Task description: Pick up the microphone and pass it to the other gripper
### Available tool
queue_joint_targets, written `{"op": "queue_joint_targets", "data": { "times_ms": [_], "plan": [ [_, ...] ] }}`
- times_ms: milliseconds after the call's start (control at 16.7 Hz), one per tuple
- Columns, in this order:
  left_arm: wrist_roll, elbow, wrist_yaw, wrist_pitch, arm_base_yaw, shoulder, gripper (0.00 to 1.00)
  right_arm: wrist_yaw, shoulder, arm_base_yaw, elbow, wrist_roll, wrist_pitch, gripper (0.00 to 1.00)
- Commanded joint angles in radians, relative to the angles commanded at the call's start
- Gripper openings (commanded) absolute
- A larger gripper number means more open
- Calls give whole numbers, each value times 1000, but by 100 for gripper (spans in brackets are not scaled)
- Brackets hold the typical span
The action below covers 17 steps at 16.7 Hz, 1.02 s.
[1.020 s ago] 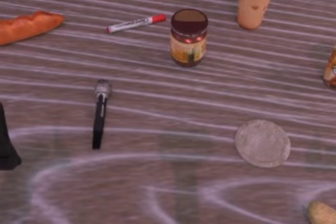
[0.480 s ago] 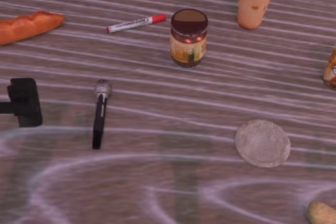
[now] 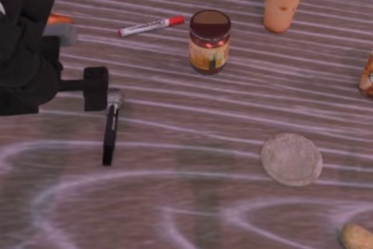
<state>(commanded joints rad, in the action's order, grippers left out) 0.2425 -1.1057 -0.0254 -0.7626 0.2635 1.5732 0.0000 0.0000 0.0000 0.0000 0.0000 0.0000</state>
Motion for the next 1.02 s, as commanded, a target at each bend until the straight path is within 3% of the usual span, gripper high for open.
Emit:
{"op": "queue_joint_targets", "data": {
  "times_ms": [420,840,1020],
  "plan": [
    [57,-274,-8,-162,62,354,100,0,0,0,0,0,0,100],
    [59,-285,-8,-165,60,369,100,0,0,0,0,0,0,100],
    [59,-256,-9,-95,65,414,100,0,0,0,0,0,0,100]
  ]
}}
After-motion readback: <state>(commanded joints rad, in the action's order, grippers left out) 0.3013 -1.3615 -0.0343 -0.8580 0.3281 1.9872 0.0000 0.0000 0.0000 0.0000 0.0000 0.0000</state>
